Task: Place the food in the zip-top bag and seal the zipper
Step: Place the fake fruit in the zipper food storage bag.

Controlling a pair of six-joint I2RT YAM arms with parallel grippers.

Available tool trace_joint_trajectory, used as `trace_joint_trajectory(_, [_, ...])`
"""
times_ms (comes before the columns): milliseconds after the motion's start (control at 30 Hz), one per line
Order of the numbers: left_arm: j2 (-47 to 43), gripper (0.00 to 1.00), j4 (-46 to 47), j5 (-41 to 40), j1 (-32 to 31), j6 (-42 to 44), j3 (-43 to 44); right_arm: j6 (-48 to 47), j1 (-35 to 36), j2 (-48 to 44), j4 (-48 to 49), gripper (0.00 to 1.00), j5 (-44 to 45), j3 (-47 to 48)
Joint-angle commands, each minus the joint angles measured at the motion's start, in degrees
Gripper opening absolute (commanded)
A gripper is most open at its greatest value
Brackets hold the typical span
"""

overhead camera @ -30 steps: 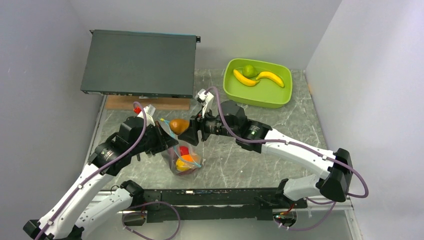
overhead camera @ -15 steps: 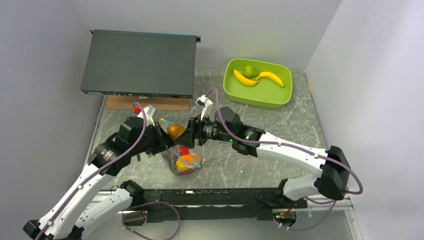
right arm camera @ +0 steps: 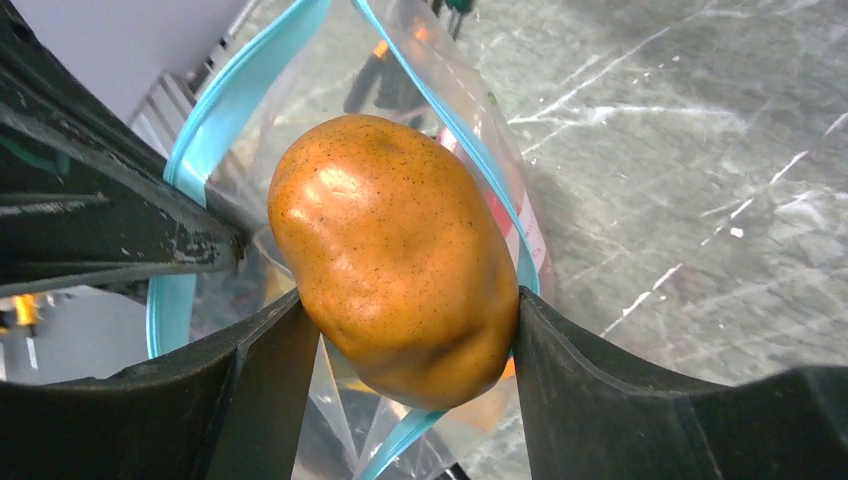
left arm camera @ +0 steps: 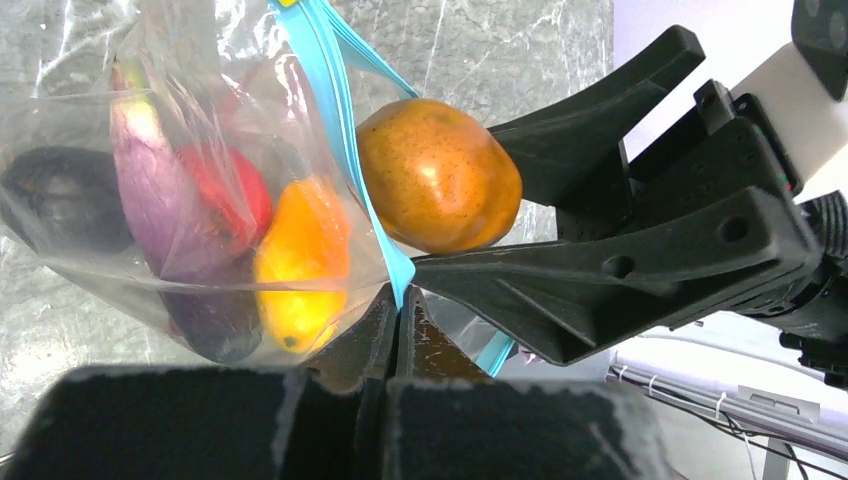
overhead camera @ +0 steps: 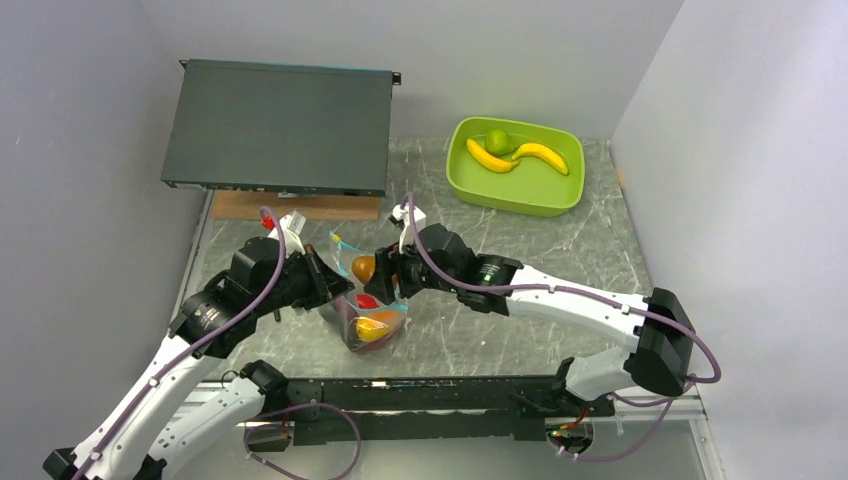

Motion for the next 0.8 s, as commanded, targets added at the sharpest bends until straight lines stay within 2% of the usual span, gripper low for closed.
trace_joint_trajectory(0, [-0.25,0.0,1.19,-0.72,0.14,0.0,-0.22,-6.64,1.81,-0.14,-2.72,0.62,3.96,4.09])
trace_joint_trajectory(67, [-0.28,0.0,1.58,-0.55,0.12,-0.09,-0.45,-6.97,2.33,-0.35,-2.1,0.77,2.78,4.5])
trace_joint_trajectory(100, [-0.23,0.0,1.69,-0.52,0.16,-0.11,-0.54,-7.03,2.42,-0.34,-1.8,0.91,1.84,4.79])
trace_joint_trajectory(133, [-0.1,0.0,1.74,-0.39,0.17,-0.14,-0.59,-7.03,2.51,-0.21,-1.8,0.99,1.58,5.28])
trace_joint_trajectory(167, [-0.15,0.0,1.75,-0.37,0.1,-0.11,-0.59,-6.95,2.53,-0.12,-1.81,0.99,0.89,5.78])
trace_joint_trajectory(267, [-0.07,0.0,1.41,-0.52,0.11,-0.04,-0.51,-6.63,2.66,-0.37,-1.63,1.0,-0.38,6.87])
trace_joint_trajectory(500, [-0.94,0.0,0.77,-1.06,0.1,-0.02,-0.59,-6.38,2.42,-2.36,-3.75,0.96,2.77,9.45])
trace_joint_trajectory(633, [-1.18,0.0,0.97,-1.09,0.1,-0.11,-0.76,-5.4,2.49,-2.89,-6.3,0.82,6.31,9.38])
trace_joint_trajectory(767, [-1.13,0.0,1.16,-0.89,0.11,-0.11,-0.78,-2.94,3.06,-2.39,-7.36,0.66,5.99,7.44])
